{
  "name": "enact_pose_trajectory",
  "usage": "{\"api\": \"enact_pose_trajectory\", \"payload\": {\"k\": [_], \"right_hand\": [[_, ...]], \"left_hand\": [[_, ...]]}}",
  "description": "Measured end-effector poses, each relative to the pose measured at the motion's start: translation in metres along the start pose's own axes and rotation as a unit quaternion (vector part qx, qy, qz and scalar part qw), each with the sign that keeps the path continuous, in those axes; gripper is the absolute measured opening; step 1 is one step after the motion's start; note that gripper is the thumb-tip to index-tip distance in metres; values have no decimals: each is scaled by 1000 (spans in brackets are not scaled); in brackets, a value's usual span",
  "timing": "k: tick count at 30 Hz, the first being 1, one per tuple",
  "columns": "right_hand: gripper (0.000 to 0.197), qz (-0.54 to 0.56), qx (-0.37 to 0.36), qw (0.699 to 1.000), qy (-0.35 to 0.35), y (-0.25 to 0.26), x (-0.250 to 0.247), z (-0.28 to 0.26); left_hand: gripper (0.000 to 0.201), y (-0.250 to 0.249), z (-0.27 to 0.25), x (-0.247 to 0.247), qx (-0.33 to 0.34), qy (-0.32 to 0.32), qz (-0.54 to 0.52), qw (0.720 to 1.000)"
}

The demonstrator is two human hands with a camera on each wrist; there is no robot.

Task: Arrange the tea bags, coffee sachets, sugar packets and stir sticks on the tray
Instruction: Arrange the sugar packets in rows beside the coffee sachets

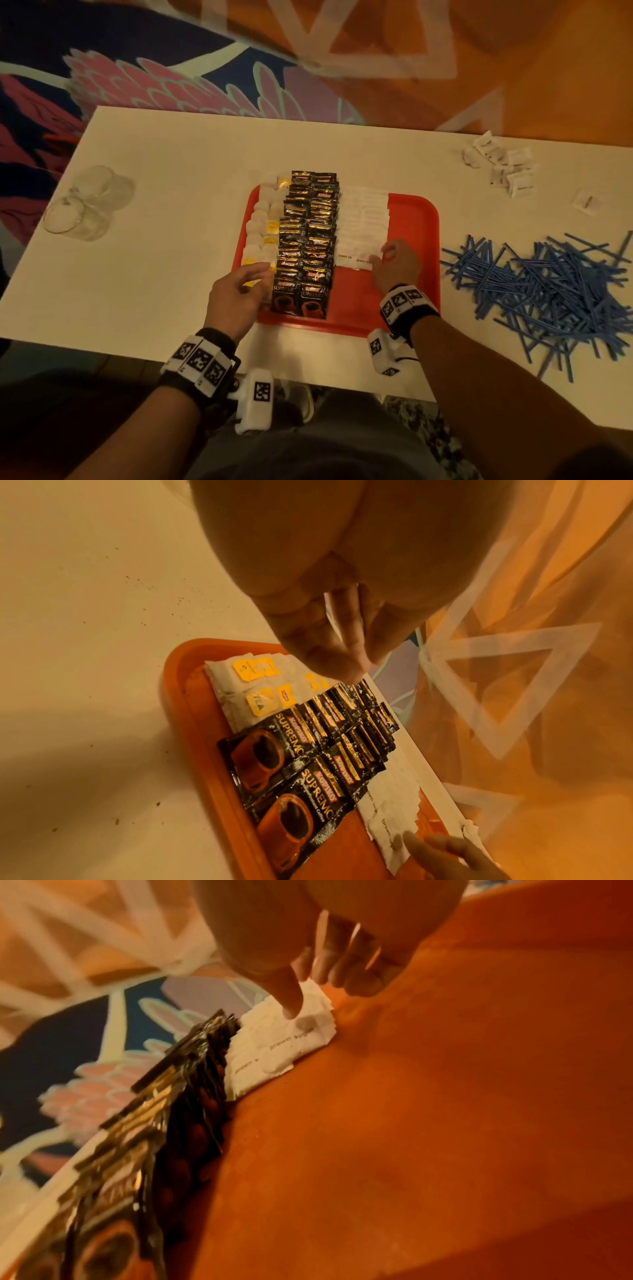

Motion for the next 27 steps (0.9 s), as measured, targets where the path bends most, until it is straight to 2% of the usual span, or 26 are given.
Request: {"api": "enact_pose_trajectory", "payload": {"k": [3,6,12,18,24,27], "right_hand": [[9,-33,-116,992,48,21,15,-6],[18,-90,-180,976,88,28,30,-12],[27,-116,-163,976,84,26,31,-13],[39,-99,-113,987,64,19,7,-22],[39,-58,-64,996,38,5,-43,-40],[37,-37,-20,999,26,-17,-70,-43]], "left_hand": [[23,1,2,-1,6,4,7,1000],[25,1,3,-3,15,8,19,1000],[26,4,9,-15,13,-1,27,1000],[23,-6,13,-1,29,31,33,999],[19,-29,8,53,69,108,71,989],[15,-48,-1,99,131,158,129,970]]}}
Point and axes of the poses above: each hand's wrist, its own z-axis towards the middle knuckle, its own x-axis out of the palm, y = z × x, the point moved 8 cm from there along z, towards the middle knuckle, and after that the axes turned 14 degrees about -y, right-handed, at the moved point
